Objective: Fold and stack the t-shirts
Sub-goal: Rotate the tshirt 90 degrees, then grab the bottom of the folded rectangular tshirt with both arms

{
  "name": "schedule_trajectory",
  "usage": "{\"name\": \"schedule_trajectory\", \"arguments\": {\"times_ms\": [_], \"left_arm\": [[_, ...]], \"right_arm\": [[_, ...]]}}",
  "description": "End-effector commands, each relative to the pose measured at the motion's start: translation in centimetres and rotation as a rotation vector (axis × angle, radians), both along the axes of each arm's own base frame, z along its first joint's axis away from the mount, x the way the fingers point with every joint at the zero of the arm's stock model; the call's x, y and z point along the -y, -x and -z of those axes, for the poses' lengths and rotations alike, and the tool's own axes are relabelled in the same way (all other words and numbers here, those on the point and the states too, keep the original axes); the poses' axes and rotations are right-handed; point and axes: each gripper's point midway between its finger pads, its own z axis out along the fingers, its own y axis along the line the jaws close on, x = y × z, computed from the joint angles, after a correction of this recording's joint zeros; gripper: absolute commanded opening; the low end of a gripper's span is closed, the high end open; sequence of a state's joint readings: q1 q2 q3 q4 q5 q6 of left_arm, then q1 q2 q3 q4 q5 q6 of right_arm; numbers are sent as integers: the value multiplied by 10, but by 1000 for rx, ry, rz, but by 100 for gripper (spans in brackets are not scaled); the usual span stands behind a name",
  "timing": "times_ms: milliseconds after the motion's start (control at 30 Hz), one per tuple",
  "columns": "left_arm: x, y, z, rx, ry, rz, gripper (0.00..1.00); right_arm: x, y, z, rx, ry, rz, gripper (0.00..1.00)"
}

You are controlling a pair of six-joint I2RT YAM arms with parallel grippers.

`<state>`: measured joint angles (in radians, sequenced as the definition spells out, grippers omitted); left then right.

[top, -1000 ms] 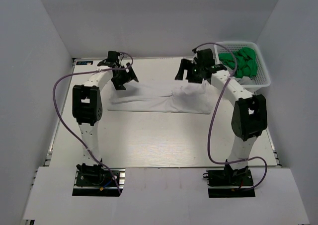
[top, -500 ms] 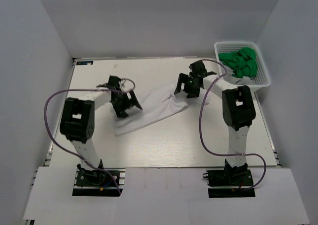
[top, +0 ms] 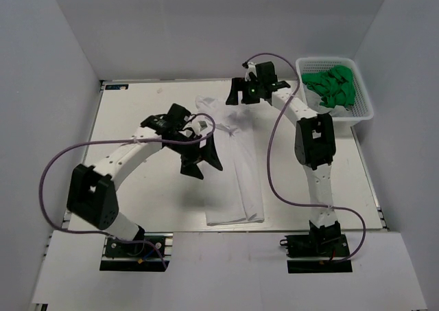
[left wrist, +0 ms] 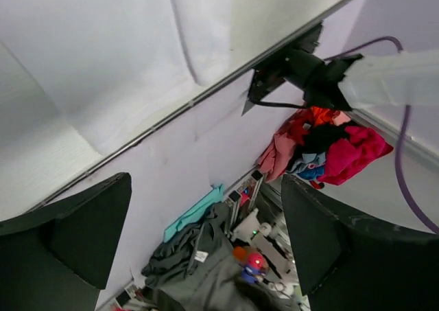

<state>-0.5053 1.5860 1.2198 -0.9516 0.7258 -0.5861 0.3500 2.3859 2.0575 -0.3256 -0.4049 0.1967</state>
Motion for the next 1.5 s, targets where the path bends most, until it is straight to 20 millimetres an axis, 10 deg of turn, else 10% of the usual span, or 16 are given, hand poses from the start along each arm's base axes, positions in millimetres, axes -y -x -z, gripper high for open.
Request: {"name": "schedule_trajectory", "arguments": {"times_ms": [0,167,633,900,1233,1467], "left_arm": [[-3,4,-22,82,36,-7,100],[-46,-26,2,178,-258,-178,100],[-128,-43,-2,379,-649,-411,100],[-125,-35,20,324,-654,-380,100],[-116,-45,32,280,-661,-368,100],[-104,-52,26,285,-607,-366,100]], "right_arm": [[5,10,-71,148,-8,-10,90],[8,52,-99,107,107,37,90],[12,212,21,-151,609,62,90],[-12,223,66,-264,610,27,90],[-38,182,103,-408,575,174,90],[-65,146,55,-364,367,232,90]]}}
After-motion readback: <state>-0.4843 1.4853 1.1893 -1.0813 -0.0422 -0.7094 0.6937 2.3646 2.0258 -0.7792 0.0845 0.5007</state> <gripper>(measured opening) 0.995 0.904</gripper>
